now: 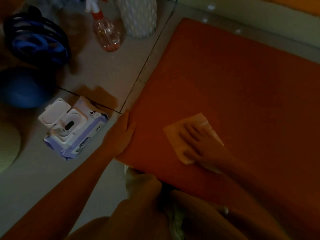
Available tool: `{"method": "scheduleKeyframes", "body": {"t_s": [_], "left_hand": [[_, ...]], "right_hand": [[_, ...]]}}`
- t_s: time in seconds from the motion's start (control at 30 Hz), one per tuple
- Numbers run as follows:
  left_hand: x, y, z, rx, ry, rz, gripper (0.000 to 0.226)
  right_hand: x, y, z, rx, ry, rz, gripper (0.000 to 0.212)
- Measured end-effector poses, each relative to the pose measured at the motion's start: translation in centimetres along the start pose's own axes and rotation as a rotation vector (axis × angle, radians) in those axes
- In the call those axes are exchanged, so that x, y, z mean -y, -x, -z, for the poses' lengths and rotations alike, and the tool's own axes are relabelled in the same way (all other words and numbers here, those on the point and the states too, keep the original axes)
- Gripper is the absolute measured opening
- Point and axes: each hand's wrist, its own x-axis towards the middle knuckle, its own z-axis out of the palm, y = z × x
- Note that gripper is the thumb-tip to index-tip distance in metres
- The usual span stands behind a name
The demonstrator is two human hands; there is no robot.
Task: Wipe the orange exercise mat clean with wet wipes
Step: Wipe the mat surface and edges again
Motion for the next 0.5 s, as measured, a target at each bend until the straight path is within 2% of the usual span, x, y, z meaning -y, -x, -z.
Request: {"method": "scheduleKeyframes", "body": {"t_s": [0.1, 0.13, 0.27, 0.33, 0.43, 0.5], "left_hand": [[-0.2, 0.0, -0.2, -0.025, 0.003, -0.010, 0.056], [-0.1, 0.1, -0.2, -0.037, -0.003, -0.015, 0.056], [0.2, 0.1, -0.4, -0.057, -0.038, -0.054, 0.054], [0.5, 0.0, -0.5, -0.061, -0.042, -0.070, 0.054], [0.9, -0.3, -0.7, -0.065, -0.045, -0.074, 0.055], [1.1, -0.5, -0.7, -0.066, -0.069, -0.089, 0.056]], "right_hand": [[0.3, -3.8, 0.5, -0.080, -0.059, -0.162, 0.078], [0.8, -3.8, 0.3, -0.079, -0.056, -0.156, 0.075], [1.7, 1.5, -0.1, -0.038, -0.037, 0.060, 0.062], [0.2, 2.9, 0.5, 0.031, -0.011, 0.052, 0.061], [-2.8, -0.7, 1.4, -0.043, 0.011, -0.059, 0.071], [-4.1, -5.3, 2.1, -0.126, 0.005, -0.223, 0.069]]}}
